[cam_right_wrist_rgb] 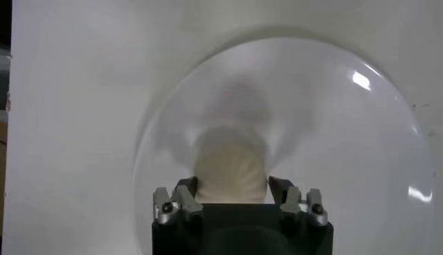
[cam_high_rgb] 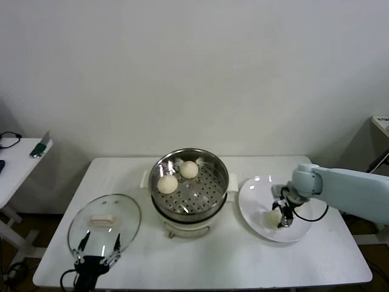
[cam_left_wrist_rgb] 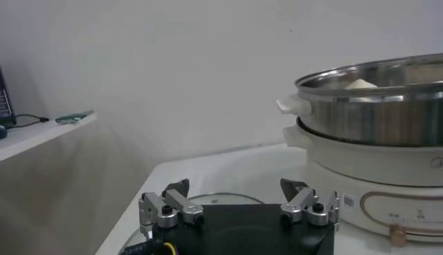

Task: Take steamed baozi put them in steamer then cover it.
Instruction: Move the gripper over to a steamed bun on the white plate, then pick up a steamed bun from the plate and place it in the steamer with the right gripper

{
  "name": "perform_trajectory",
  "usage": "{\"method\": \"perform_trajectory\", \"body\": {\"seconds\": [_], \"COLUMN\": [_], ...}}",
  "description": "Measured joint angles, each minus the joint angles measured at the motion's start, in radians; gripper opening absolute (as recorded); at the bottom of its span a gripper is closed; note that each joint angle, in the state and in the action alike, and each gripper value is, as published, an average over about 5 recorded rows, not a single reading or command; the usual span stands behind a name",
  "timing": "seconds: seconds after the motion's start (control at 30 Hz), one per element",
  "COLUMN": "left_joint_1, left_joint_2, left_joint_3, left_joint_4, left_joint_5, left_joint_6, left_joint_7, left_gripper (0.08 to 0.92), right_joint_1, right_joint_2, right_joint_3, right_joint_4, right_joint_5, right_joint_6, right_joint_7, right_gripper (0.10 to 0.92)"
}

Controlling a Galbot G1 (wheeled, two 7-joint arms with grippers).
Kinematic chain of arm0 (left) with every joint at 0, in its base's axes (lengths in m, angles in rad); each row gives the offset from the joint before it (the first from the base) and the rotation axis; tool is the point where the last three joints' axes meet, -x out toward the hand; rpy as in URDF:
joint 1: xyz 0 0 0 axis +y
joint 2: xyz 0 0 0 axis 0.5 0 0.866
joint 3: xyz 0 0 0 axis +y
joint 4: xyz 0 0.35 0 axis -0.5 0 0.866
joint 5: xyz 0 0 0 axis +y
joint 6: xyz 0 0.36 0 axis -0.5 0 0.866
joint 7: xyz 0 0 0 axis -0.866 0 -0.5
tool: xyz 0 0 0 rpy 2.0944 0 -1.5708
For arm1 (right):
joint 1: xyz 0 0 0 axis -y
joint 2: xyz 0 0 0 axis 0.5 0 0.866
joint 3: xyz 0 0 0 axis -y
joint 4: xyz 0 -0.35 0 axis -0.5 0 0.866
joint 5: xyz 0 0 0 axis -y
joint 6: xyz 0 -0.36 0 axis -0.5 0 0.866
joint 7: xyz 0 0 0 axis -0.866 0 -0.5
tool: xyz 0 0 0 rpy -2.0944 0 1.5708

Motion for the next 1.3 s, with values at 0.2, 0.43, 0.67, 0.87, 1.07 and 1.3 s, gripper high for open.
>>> {"method": "perform_trajectory", "body": {"seconds": [0.2, 0.43, 0.67, 0.87, 1.07, 1.3], "left_joint_1": [-0.001, -0.003, -0.003, -0.007, -0.008, -0.007], "left_joint_2": [0.0, -0.004, -0.004, -0.003, 0.001, 0.002], "left_joint_3": [0.0, 0.002, -0.001, 0.0, 0.0, -0.003], "left_joint_4": [0.002, 0.004, 0.008, 0.015, 0.022, 0.019], "left_joint_5": [0.0, 0.001, 0.001, 0.001, 0.002, 0.002], "left_joint_6": [0.001, 0.003, 0.002, 0.002, -0.001, -0.001], "left_joint_7": [-0.001, -0.002, -0.002, -0.002, -0.002, 0.0], "left_gripper": [0.823, 0.823, 0.823, 0.823, 0.823, 0.823], "right_joint_1": [0.029, 0.074, 0.158, 0.309, 0.459, 0.526], "right_joint_2": [0.012, 0.033, 0.064, 0.123, 0.22, 0.368], "right_joint_3": [-0.014, -0.031, -0.054, -0.076, -0.035, 0.026], "right_joint_4": [-0.016, -0.037, -0.051, -0.035, 0.016, 0.109], "right_joint_5": [-0.019, -0.03, -0.055, -0.062, -0.055, -0.072], "right_joint_6": [0.026, 0.071, 0.155, 0.29, 0.412, 0.482], "right_joint_7": [-0.036, -0.104, -0.181, -0.256, -0.316, -0.333], "right_gripper": [0.672, 0.641, 0.628, 0.628, 0.628, 0.628]}}
